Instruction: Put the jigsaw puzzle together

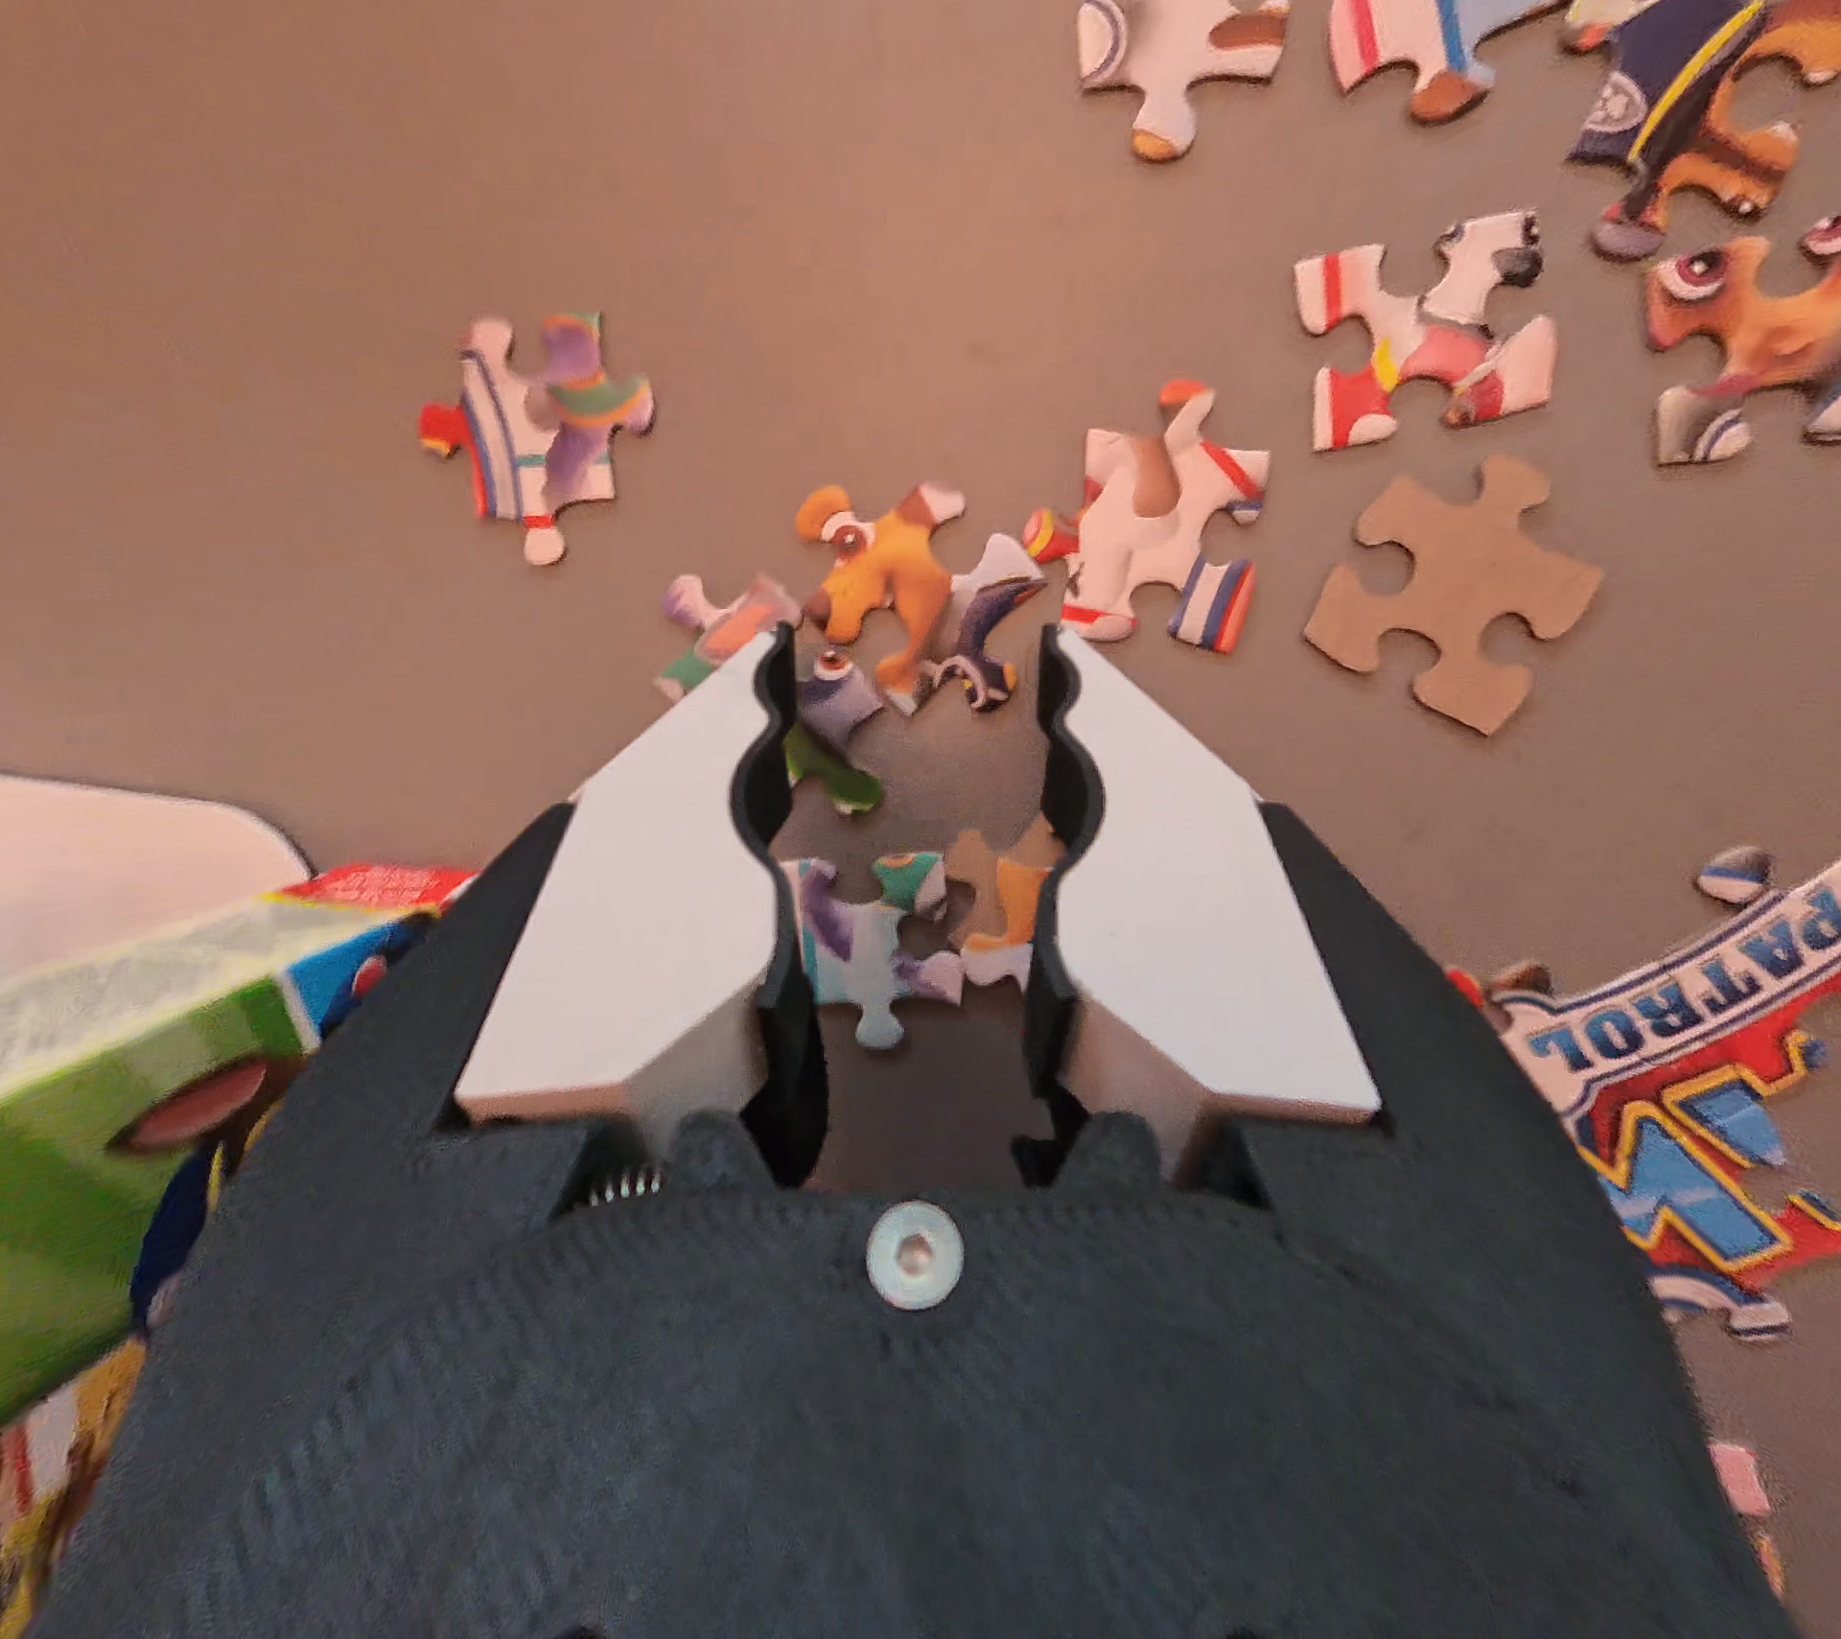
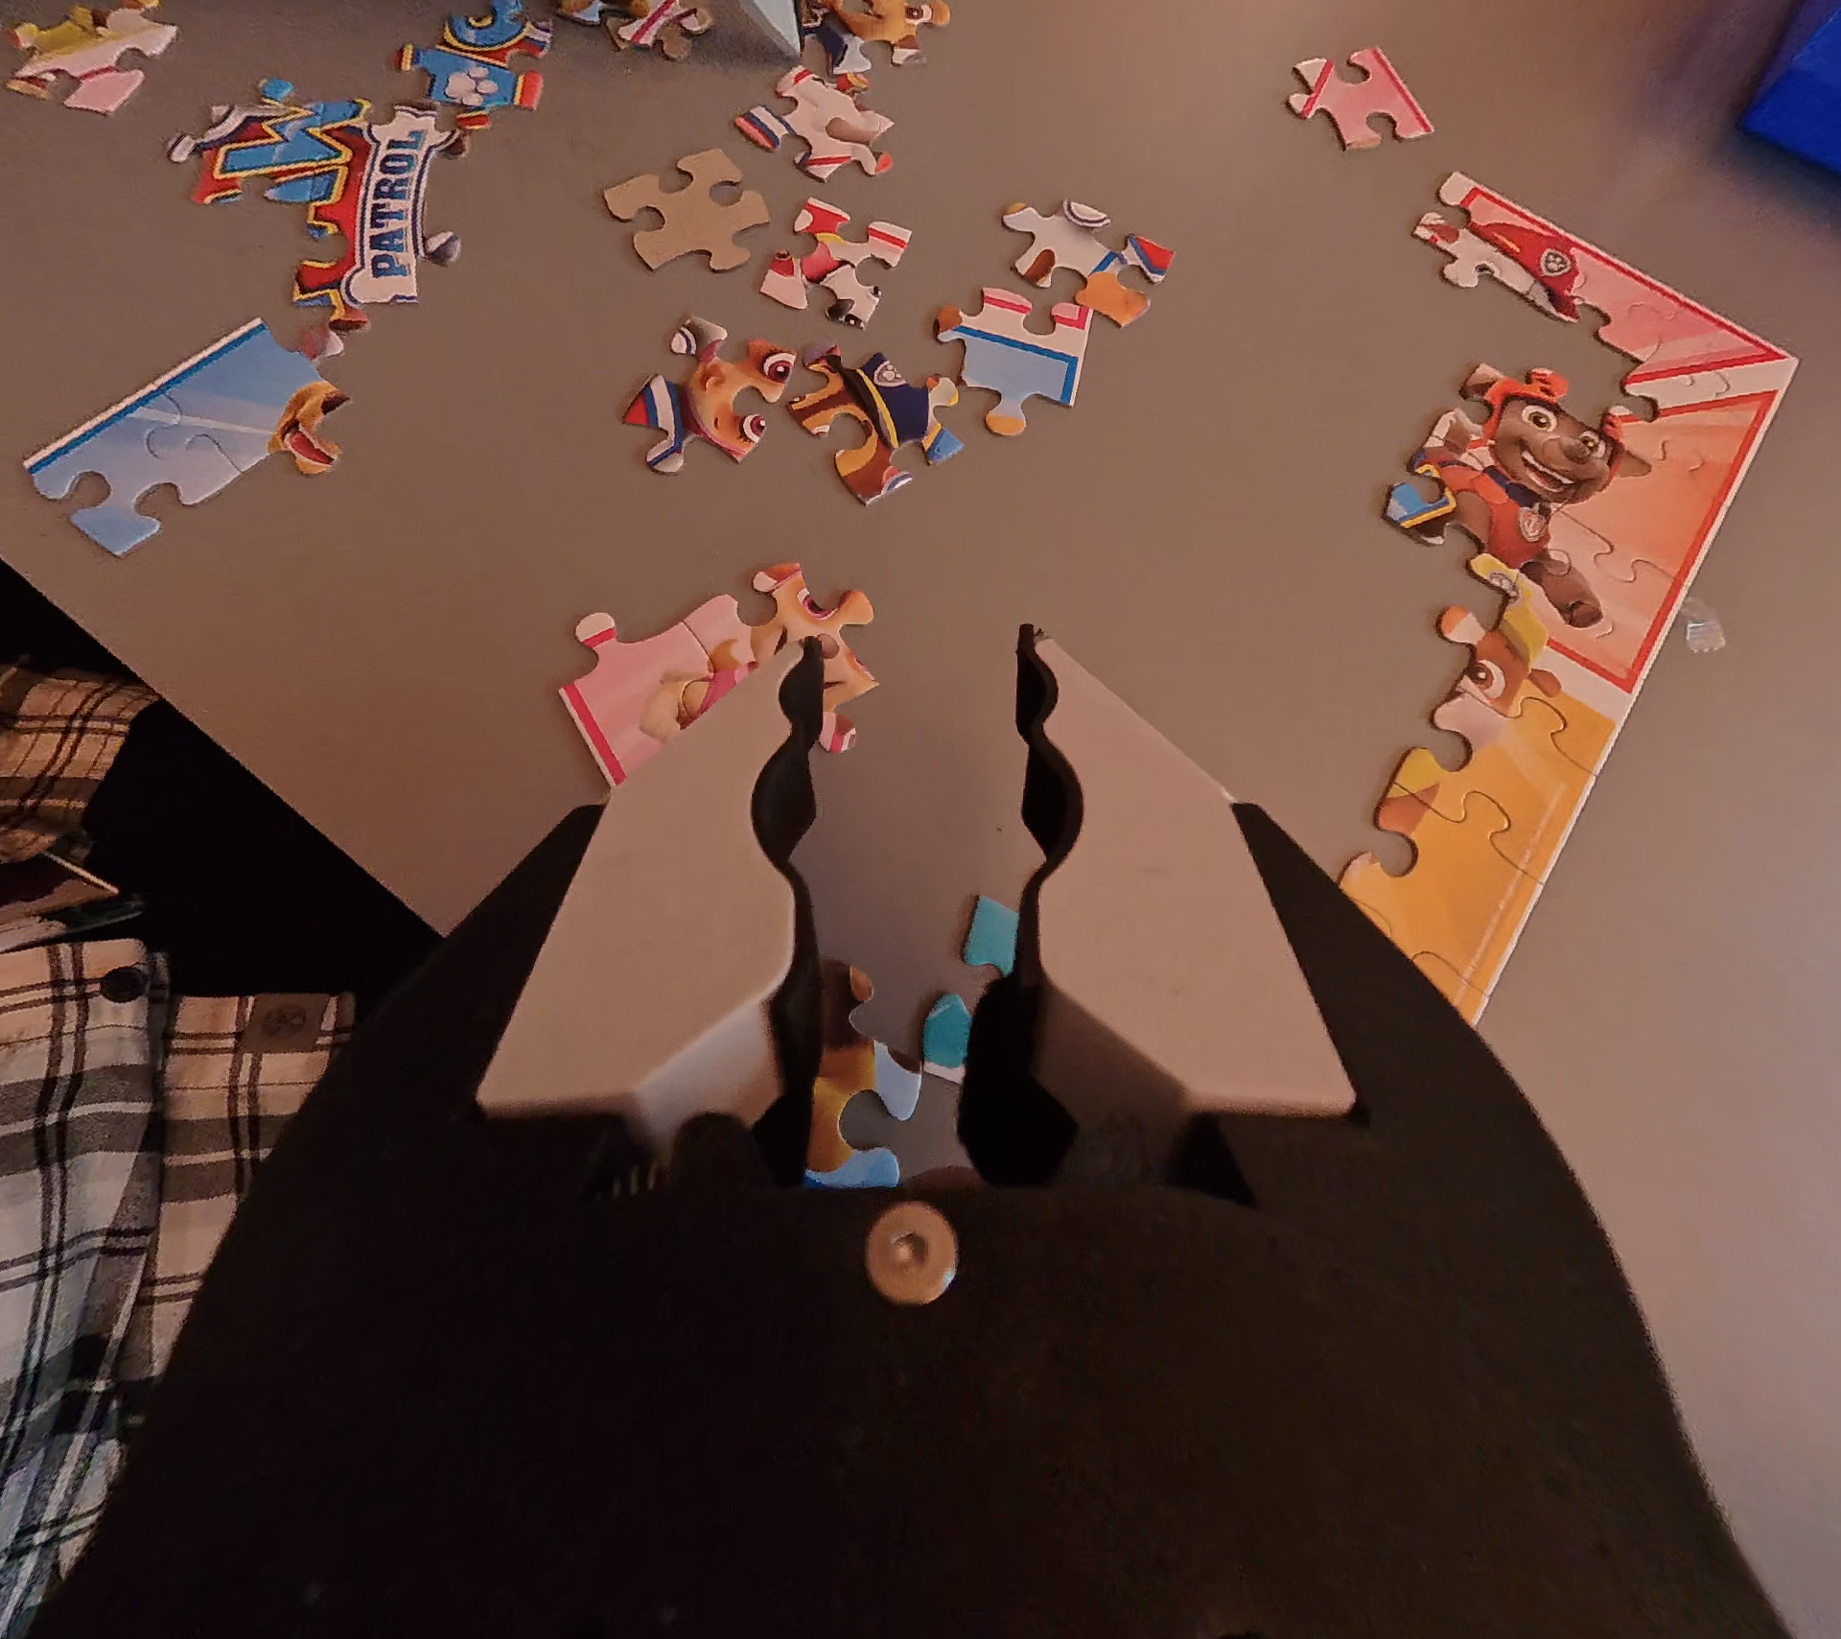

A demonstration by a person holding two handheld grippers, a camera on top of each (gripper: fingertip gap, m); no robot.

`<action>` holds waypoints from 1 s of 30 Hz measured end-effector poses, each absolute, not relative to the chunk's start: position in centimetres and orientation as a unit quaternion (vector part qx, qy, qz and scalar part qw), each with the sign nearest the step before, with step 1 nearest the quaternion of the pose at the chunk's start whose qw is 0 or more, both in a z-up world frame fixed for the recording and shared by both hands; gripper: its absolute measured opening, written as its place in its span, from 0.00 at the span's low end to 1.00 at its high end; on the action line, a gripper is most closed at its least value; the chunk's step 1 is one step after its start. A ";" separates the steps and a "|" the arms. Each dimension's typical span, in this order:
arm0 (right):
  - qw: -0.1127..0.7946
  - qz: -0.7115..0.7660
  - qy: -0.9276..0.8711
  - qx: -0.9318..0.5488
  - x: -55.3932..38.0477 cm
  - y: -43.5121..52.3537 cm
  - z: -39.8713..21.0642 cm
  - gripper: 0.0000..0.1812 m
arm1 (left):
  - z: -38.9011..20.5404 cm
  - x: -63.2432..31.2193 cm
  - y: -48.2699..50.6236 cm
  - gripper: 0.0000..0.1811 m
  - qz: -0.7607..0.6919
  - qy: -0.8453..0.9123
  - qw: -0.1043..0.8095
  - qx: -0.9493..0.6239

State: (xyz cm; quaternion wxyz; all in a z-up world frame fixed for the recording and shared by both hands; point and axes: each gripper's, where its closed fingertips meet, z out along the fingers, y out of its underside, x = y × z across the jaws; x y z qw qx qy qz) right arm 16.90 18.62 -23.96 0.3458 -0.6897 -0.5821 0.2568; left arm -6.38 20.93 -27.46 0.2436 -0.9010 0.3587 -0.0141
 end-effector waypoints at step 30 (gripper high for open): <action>0.347 0.264 -0.561 -0.704 17.8 18.2 -23.5 0.19 | -27.1 -6.6 15.7 0.26 -0.048 0.346 0.227 -0.909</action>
